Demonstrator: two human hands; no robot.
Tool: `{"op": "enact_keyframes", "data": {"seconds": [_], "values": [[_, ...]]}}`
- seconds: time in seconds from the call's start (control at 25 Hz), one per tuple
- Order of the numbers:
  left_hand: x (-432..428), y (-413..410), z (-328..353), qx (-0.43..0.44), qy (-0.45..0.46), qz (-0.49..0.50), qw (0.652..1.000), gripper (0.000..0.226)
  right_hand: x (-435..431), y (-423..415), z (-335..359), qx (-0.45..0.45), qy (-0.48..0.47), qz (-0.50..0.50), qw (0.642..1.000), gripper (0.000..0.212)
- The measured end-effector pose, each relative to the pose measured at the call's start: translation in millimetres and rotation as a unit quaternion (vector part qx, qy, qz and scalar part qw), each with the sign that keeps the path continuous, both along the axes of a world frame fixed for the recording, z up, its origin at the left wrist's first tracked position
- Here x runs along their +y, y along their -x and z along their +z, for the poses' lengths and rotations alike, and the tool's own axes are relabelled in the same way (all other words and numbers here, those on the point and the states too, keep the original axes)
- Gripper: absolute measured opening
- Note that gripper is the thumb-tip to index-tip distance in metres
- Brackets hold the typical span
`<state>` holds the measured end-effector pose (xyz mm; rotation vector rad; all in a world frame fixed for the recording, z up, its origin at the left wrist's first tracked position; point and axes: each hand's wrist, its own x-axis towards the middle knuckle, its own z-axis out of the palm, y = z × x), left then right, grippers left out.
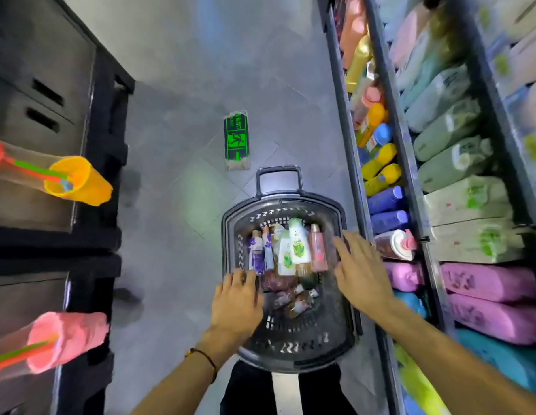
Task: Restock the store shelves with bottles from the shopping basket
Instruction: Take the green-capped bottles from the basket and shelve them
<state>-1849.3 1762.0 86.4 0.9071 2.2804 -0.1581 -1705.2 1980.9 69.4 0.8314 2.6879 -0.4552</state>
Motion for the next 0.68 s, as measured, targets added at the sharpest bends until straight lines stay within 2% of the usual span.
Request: {"op": "enact_keyframes", "data": {"seconds": [0.28, 0.52, 0.68], "values": [[13, 24, -169, 0.031, 0.0, -0.031, 0.999, 0.048, 0, 44, -179, -0.017, 0.029, -0.006, 0.999, 0.058], [-10, 68, -219, 0.158, -0.052, -0.117, 0.979, 0.045, -19, 93, -283, -0.082, 0.044, -0.113, 0.989, 0.076], [-35, 76, -246, 0.194, -0.067, -0.165, 0.965, 0.055, -35, 101, -322, -0.055, 0.038, -0.195, 0.979, 0.076]]}}
